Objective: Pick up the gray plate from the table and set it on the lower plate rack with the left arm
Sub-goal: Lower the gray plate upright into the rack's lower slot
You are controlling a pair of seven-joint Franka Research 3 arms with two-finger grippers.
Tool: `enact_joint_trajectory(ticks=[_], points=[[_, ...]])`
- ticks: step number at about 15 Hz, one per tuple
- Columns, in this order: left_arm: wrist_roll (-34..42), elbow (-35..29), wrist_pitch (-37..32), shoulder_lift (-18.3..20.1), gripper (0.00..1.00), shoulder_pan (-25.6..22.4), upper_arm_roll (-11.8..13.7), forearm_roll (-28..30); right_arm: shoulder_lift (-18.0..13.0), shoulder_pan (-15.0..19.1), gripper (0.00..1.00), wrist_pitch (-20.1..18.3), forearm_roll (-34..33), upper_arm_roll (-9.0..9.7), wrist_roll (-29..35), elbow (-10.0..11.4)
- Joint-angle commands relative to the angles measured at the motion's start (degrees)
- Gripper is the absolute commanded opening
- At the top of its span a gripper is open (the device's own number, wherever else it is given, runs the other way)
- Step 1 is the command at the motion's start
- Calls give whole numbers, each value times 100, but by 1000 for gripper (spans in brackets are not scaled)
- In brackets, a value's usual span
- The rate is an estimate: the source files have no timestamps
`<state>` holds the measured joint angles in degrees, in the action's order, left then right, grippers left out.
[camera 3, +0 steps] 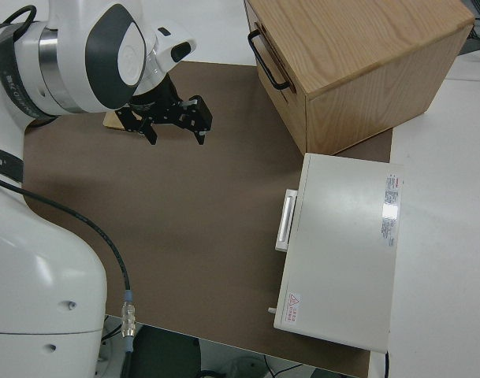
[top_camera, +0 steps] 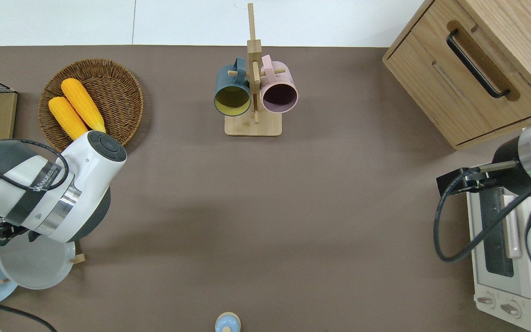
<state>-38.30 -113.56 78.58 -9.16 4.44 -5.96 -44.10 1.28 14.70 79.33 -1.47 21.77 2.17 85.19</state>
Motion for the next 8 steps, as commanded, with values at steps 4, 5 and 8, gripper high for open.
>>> enact_joint_trajectory(ticks=[4,5,8], points=[[393,544,131,169,897,31,33,996,-14,147,983,-85,-38,134,73,-55],[489,702,131,213,899,13,33,1287,-14,147,983,-85,-38,134,73,-55],[700,994,140,520,922,-57,42,1833,-14,147,983,-85,-38,134,73,-55]])
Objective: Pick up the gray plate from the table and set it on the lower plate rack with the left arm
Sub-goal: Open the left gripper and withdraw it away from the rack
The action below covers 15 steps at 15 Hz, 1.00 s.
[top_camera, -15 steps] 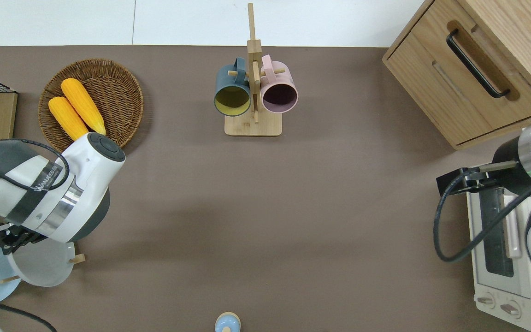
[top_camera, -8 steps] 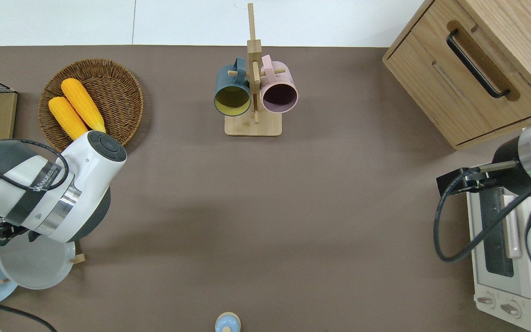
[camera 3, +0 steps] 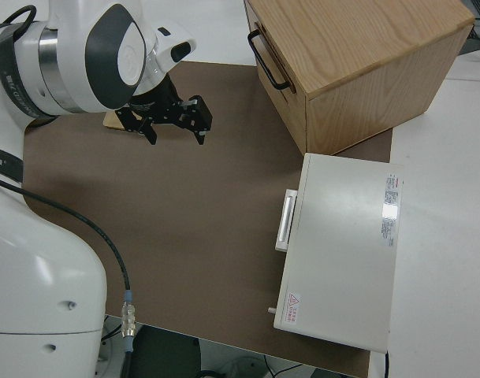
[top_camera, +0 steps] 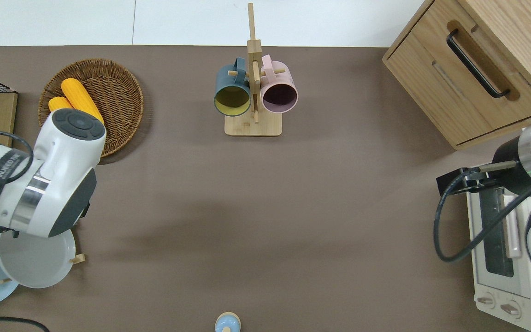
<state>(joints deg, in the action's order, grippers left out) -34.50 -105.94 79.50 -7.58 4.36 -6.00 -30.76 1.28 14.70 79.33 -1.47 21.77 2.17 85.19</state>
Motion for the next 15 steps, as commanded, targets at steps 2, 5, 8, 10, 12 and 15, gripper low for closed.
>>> enact_joint_trajectory(ticks=[2,5,8,10,12,15], points=[[418,511,57,441,928,-49,63,771,-14,147,983,-85,-38,134,73,-55],[444,1030,57,485,962,-110,116,1360,-14,147,983,-85,-38,134,73,-55],[471,1391,49,512,983,-146,116,1485,-14,147,983,-85,-38,134,73,-55],[532,1576,49,590,985,-155,168,1677,-14,147,983,-85,-38,134,73,-55],[1065,1909,49,626,985,-172,449,2150,-14,147,983,-85,-38,134,73,-55],[2014,2165,66,635,985,-190,749,2372,-14,147,983,-85,-38,134,73,-55]])
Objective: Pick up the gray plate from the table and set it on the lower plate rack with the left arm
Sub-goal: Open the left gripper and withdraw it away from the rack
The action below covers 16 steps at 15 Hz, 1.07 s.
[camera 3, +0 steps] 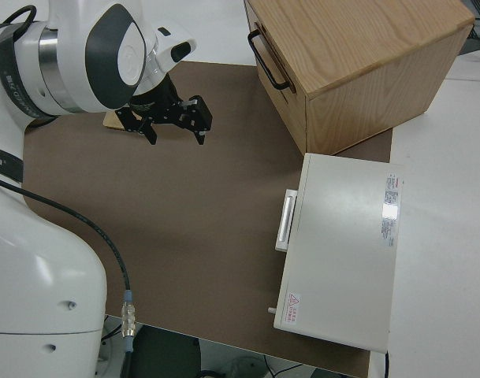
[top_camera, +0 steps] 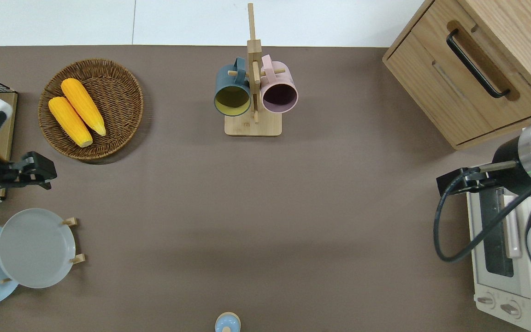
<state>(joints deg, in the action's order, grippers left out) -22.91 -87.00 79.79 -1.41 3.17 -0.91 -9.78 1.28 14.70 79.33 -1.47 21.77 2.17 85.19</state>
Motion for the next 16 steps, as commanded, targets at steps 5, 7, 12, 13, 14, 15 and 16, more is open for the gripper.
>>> enact_joint_trajectory(ticks=[5,7,12,13,14,15,16], points=[[2525,245,177,88,985,-141,425,721,-14,147,983,-85,-38,134,73,-55],[2713,218,326,53,987,-203,495,1240,-14,147,983,-85,-38,134,73,-55],[2748,17,660,71,991,-203,504,1304,-14,147,983,-85,-38,134,73,-55],[2670,-36,783,53,993,-194,496,1269,-14,147,983,-85,-38,134,73,-55],[2617,-89,949,44,993,-168,495,1173,-14,147,983,-85,-38,134,73,-55],[2538,-142,1047,36,993,-150,417,893,-14,147,983,-85,-38,134,73,-55],[2467,-194,1065,44,993,-133,347,638,-14,147,983,-85,-38,134,73,-55]])
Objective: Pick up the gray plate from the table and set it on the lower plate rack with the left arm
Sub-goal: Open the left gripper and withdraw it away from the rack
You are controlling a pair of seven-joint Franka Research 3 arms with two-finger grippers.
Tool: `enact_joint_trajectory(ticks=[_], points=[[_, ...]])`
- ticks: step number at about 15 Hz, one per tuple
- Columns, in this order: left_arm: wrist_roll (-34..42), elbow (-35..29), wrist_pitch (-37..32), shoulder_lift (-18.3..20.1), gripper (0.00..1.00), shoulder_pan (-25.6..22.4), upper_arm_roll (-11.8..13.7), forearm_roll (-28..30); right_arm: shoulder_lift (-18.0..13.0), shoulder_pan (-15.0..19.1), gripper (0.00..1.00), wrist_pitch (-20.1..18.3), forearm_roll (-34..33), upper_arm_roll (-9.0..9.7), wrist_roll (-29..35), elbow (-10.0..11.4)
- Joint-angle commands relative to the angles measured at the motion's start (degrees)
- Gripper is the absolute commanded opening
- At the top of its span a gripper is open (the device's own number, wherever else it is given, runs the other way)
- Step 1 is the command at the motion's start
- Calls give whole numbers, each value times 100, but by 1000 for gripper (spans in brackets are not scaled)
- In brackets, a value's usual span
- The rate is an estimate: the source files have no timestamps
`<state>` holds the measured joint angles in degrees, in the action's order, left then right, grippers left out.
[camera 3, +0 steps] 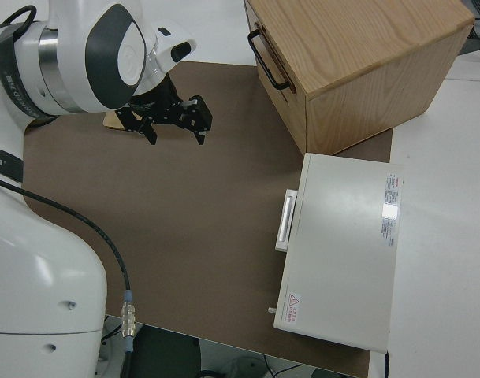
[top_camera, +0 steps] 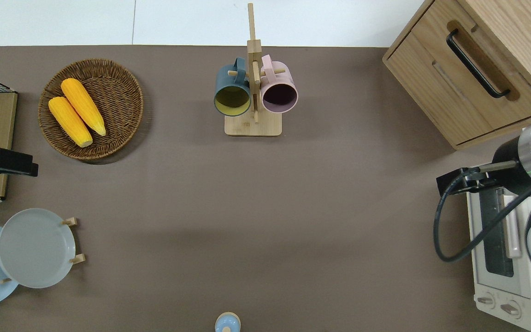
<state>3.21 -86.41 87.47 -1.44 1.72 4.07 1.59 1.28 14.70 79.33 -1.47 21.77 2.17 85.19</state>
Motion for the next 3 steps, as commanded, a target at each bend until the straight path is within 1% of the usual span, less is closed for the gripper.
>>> enact_joint_trajectory(ticks=[1,3], points=[[-145,-262,297,56,993,4,-213,-511,-14,147,983,-85,-38,134,73,-55],[-128,-271,297,56,993,-5,-231,-502,-14,147,983,-85,-38,134,73,-55]])
